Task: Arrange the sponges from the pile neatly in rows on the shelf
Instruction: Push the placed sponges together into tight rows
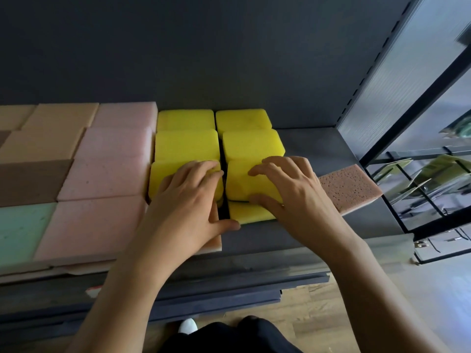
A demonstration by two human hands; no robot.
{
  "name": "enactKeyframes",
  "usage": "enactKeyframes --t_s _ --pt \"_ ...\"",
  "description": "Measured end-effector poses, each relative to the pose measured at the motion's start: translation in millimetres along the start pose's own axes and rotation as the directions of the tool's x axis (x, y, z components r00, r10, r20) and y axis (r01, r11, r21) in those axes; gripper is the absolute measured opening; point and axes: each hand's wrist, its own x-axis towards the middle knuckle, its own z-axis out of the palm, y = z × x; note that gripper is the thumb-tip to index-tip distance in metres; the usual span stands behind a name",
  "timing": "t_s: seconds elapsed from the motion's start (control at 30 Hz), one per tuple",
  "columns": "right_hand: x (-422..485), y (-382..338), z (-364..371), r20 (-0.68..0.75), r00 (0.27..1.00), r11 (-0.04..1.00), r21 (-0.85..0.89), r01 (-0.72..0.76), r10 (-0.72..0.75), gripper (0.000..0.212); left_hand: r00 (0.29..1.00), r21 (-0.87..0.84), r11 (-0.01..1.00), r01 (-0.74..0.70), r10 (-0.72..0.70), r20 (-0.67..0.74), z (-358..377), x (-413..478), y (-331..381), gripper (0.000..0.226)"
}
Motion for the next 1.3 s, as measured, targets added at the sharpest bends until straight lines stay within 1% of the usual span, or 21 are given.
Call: enactKeyframes --t_s 0.13,0.2,0.27,0.33,0.53,0.6,0.73,0.83,0.93,1.0,1.07,1.1,1.23,1.3 --pt "-2 6 -14 -0.017 0.998 0.998 0.044 0.054 -0.053 0.043 1.0 -0.009 1.0 -0.002 0.002 -0.016 1 -1 -2 0.091" --pt "-6 7 -16 0.034 0.997 0.997 0.031 0.072 -0.073 0.047 1.0 -0.021 1.0 -0.005 0.004 -0.011 1 -1 -3 0.09" --pt "-10 4 -11 0.123 0.99 0.997 -0.023 0.068 -0.064 0.061 1.0 -0.027 1.0 -0.007 0.006 -0.009 1 -1 -3 0.09" --pt "-12 2 -4 0.152 0.987 0.997 -0.054 0.058 -0.049 0.074 1.0 -0.02 1.0 -0.005 0.005 -0.008 2 0 -3 0.09" --pt "3 3 14 0.007 0.998 0.998 -0.002 0.06 -0.06 0.07 1.0 -0.013 1.0 0.009 -0.009 -0.005 0 3 1 0.088" --pt "7 2 17 -0.006 0.998 0.998 0.014 0.059 -0.058 0.068 1.0 0.01 1.0 0.006 -0.006 -0.023 0 3 1 0.083" --pt "4 4 13 0.02 0.998 0.997 0.052 0.06 -0.061 0.065 0.999 0.05 0.999 0.004 -0.001 -0.053 3 5 1 0.07" --pt "4 4 5 -0.053 0.998 0.989 0.145 0.027 -0.02 0.057 0.997 0.076 0.997 0.007 -0.001 -0.075 4 8 2 0.064" --pt "10 6 2 -0.104 0.991 0.971 0.23 -0.063 0.089 0.059 0.995 0.093 0.996 0.01 -0.001 -0.103 4 11 3 0.061" --pt "15 6 5 -0.065 0.979 0.945 0.284 -0.165 0.191 0.069 0.994 0.101 0.995 0.019 -0.008 -0.113 4 12 3 0.06" --pt "21 3 10 0.033 0.966 0.914 0.318 -0.252 0.255 0.082 0.993 0.102 0.994 0.03 -0.018 -0.115 5 13 3 0.058" --pt "23 0 14 0.071 0.962 0.907 0.322 -0.272 0.263 0.086 0.993 0.103 0.994 0.035 -0.023 -0.115 6 13 3 0.056" --pt "23 -6 15 0.137 0.958 0.905 0.316 -0.284 0.253 0.094 0.991 0.113 0.992 0.049 -0.034 -0.13 10 14 2 0.052" --pt "19 -4 8 0.176 0.96 0.908 0.324 -0.266 0.219 0.099 0.988 0.116 0.992 0.048 -0.03 -0.154 10 15 2 0.051"
